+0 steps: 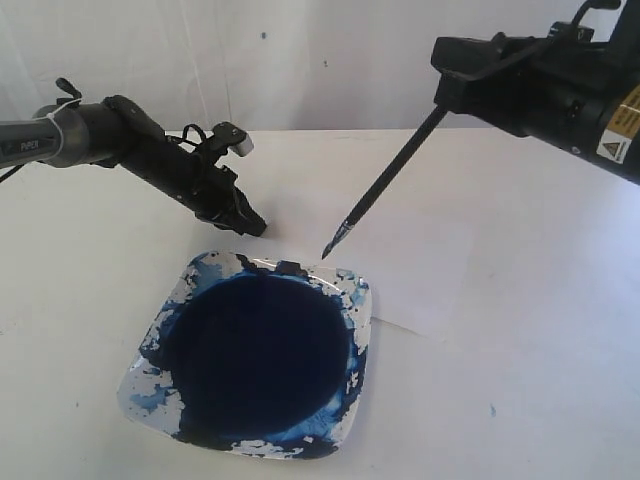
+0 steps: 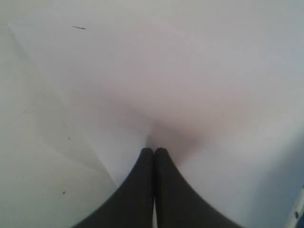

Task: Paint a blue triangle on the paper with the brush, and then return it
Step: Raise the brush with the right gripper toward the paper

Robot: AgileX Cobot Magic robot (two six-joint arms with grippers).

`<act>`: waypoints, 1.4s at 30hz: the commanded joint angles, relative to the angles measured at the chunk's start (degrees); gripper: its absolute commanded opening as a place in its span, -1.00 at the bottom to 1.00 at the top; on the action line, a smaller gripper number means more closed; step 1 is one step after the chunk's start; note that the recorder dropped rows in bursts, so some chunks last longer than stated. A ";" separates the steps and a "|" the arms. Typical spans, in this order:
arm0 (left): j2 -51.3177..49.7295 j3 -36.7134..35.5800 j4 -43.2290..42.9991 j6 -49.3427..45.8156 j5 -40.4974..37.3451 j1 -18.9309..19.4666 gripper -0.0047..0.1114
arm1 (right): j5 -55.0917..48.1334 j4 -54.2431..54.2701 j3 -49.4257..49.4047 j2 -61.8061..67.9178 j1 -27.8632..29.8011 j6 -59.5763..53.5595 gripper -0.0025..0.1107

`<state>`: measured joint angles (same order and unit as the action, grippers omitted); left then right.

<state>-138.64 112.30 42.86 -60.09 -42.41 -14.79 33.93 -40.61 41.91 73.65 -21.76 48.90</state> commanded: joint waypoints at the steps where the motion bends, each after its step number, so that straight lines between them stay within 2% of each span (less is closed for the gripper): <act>1: -0.92 -0.28 -0.52 -0.05 -0.50 -0.31 -0.92 | 0.33 2.90 1.02 -0.46 0.07 -2.10 -0.94; 15: -0.92 -0.28 -0.52 -0.05 -0.50 -0.31 -0.92 | -1.64 26.93 1.02 0.92 0.07 -19.48 -0.94; 22: -0.92 -0.28 -0.52 -0.05 -0.50 -0.31 -0.92 | 2.44 38.07 0.91 3.84 0.07 -25.01 -0.94; 33: -0.92 -0.28 -0.52 -0.05 -0.50 -0.31 -0.92 | 7.62 38.87 0.91 9.27 0.07 -25.10 -0.94; 42: -0.92 -0.28 -0.52 -0.05 -0.50 -0.31 -0.92 | 8.00 38.87 0.91 9.23 0.07 -25.65 -0.94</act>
<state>-138.64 112.30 42.86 -60.09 -42.41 -14.79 40.74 -1.96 42.64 83.05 -21.76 23.86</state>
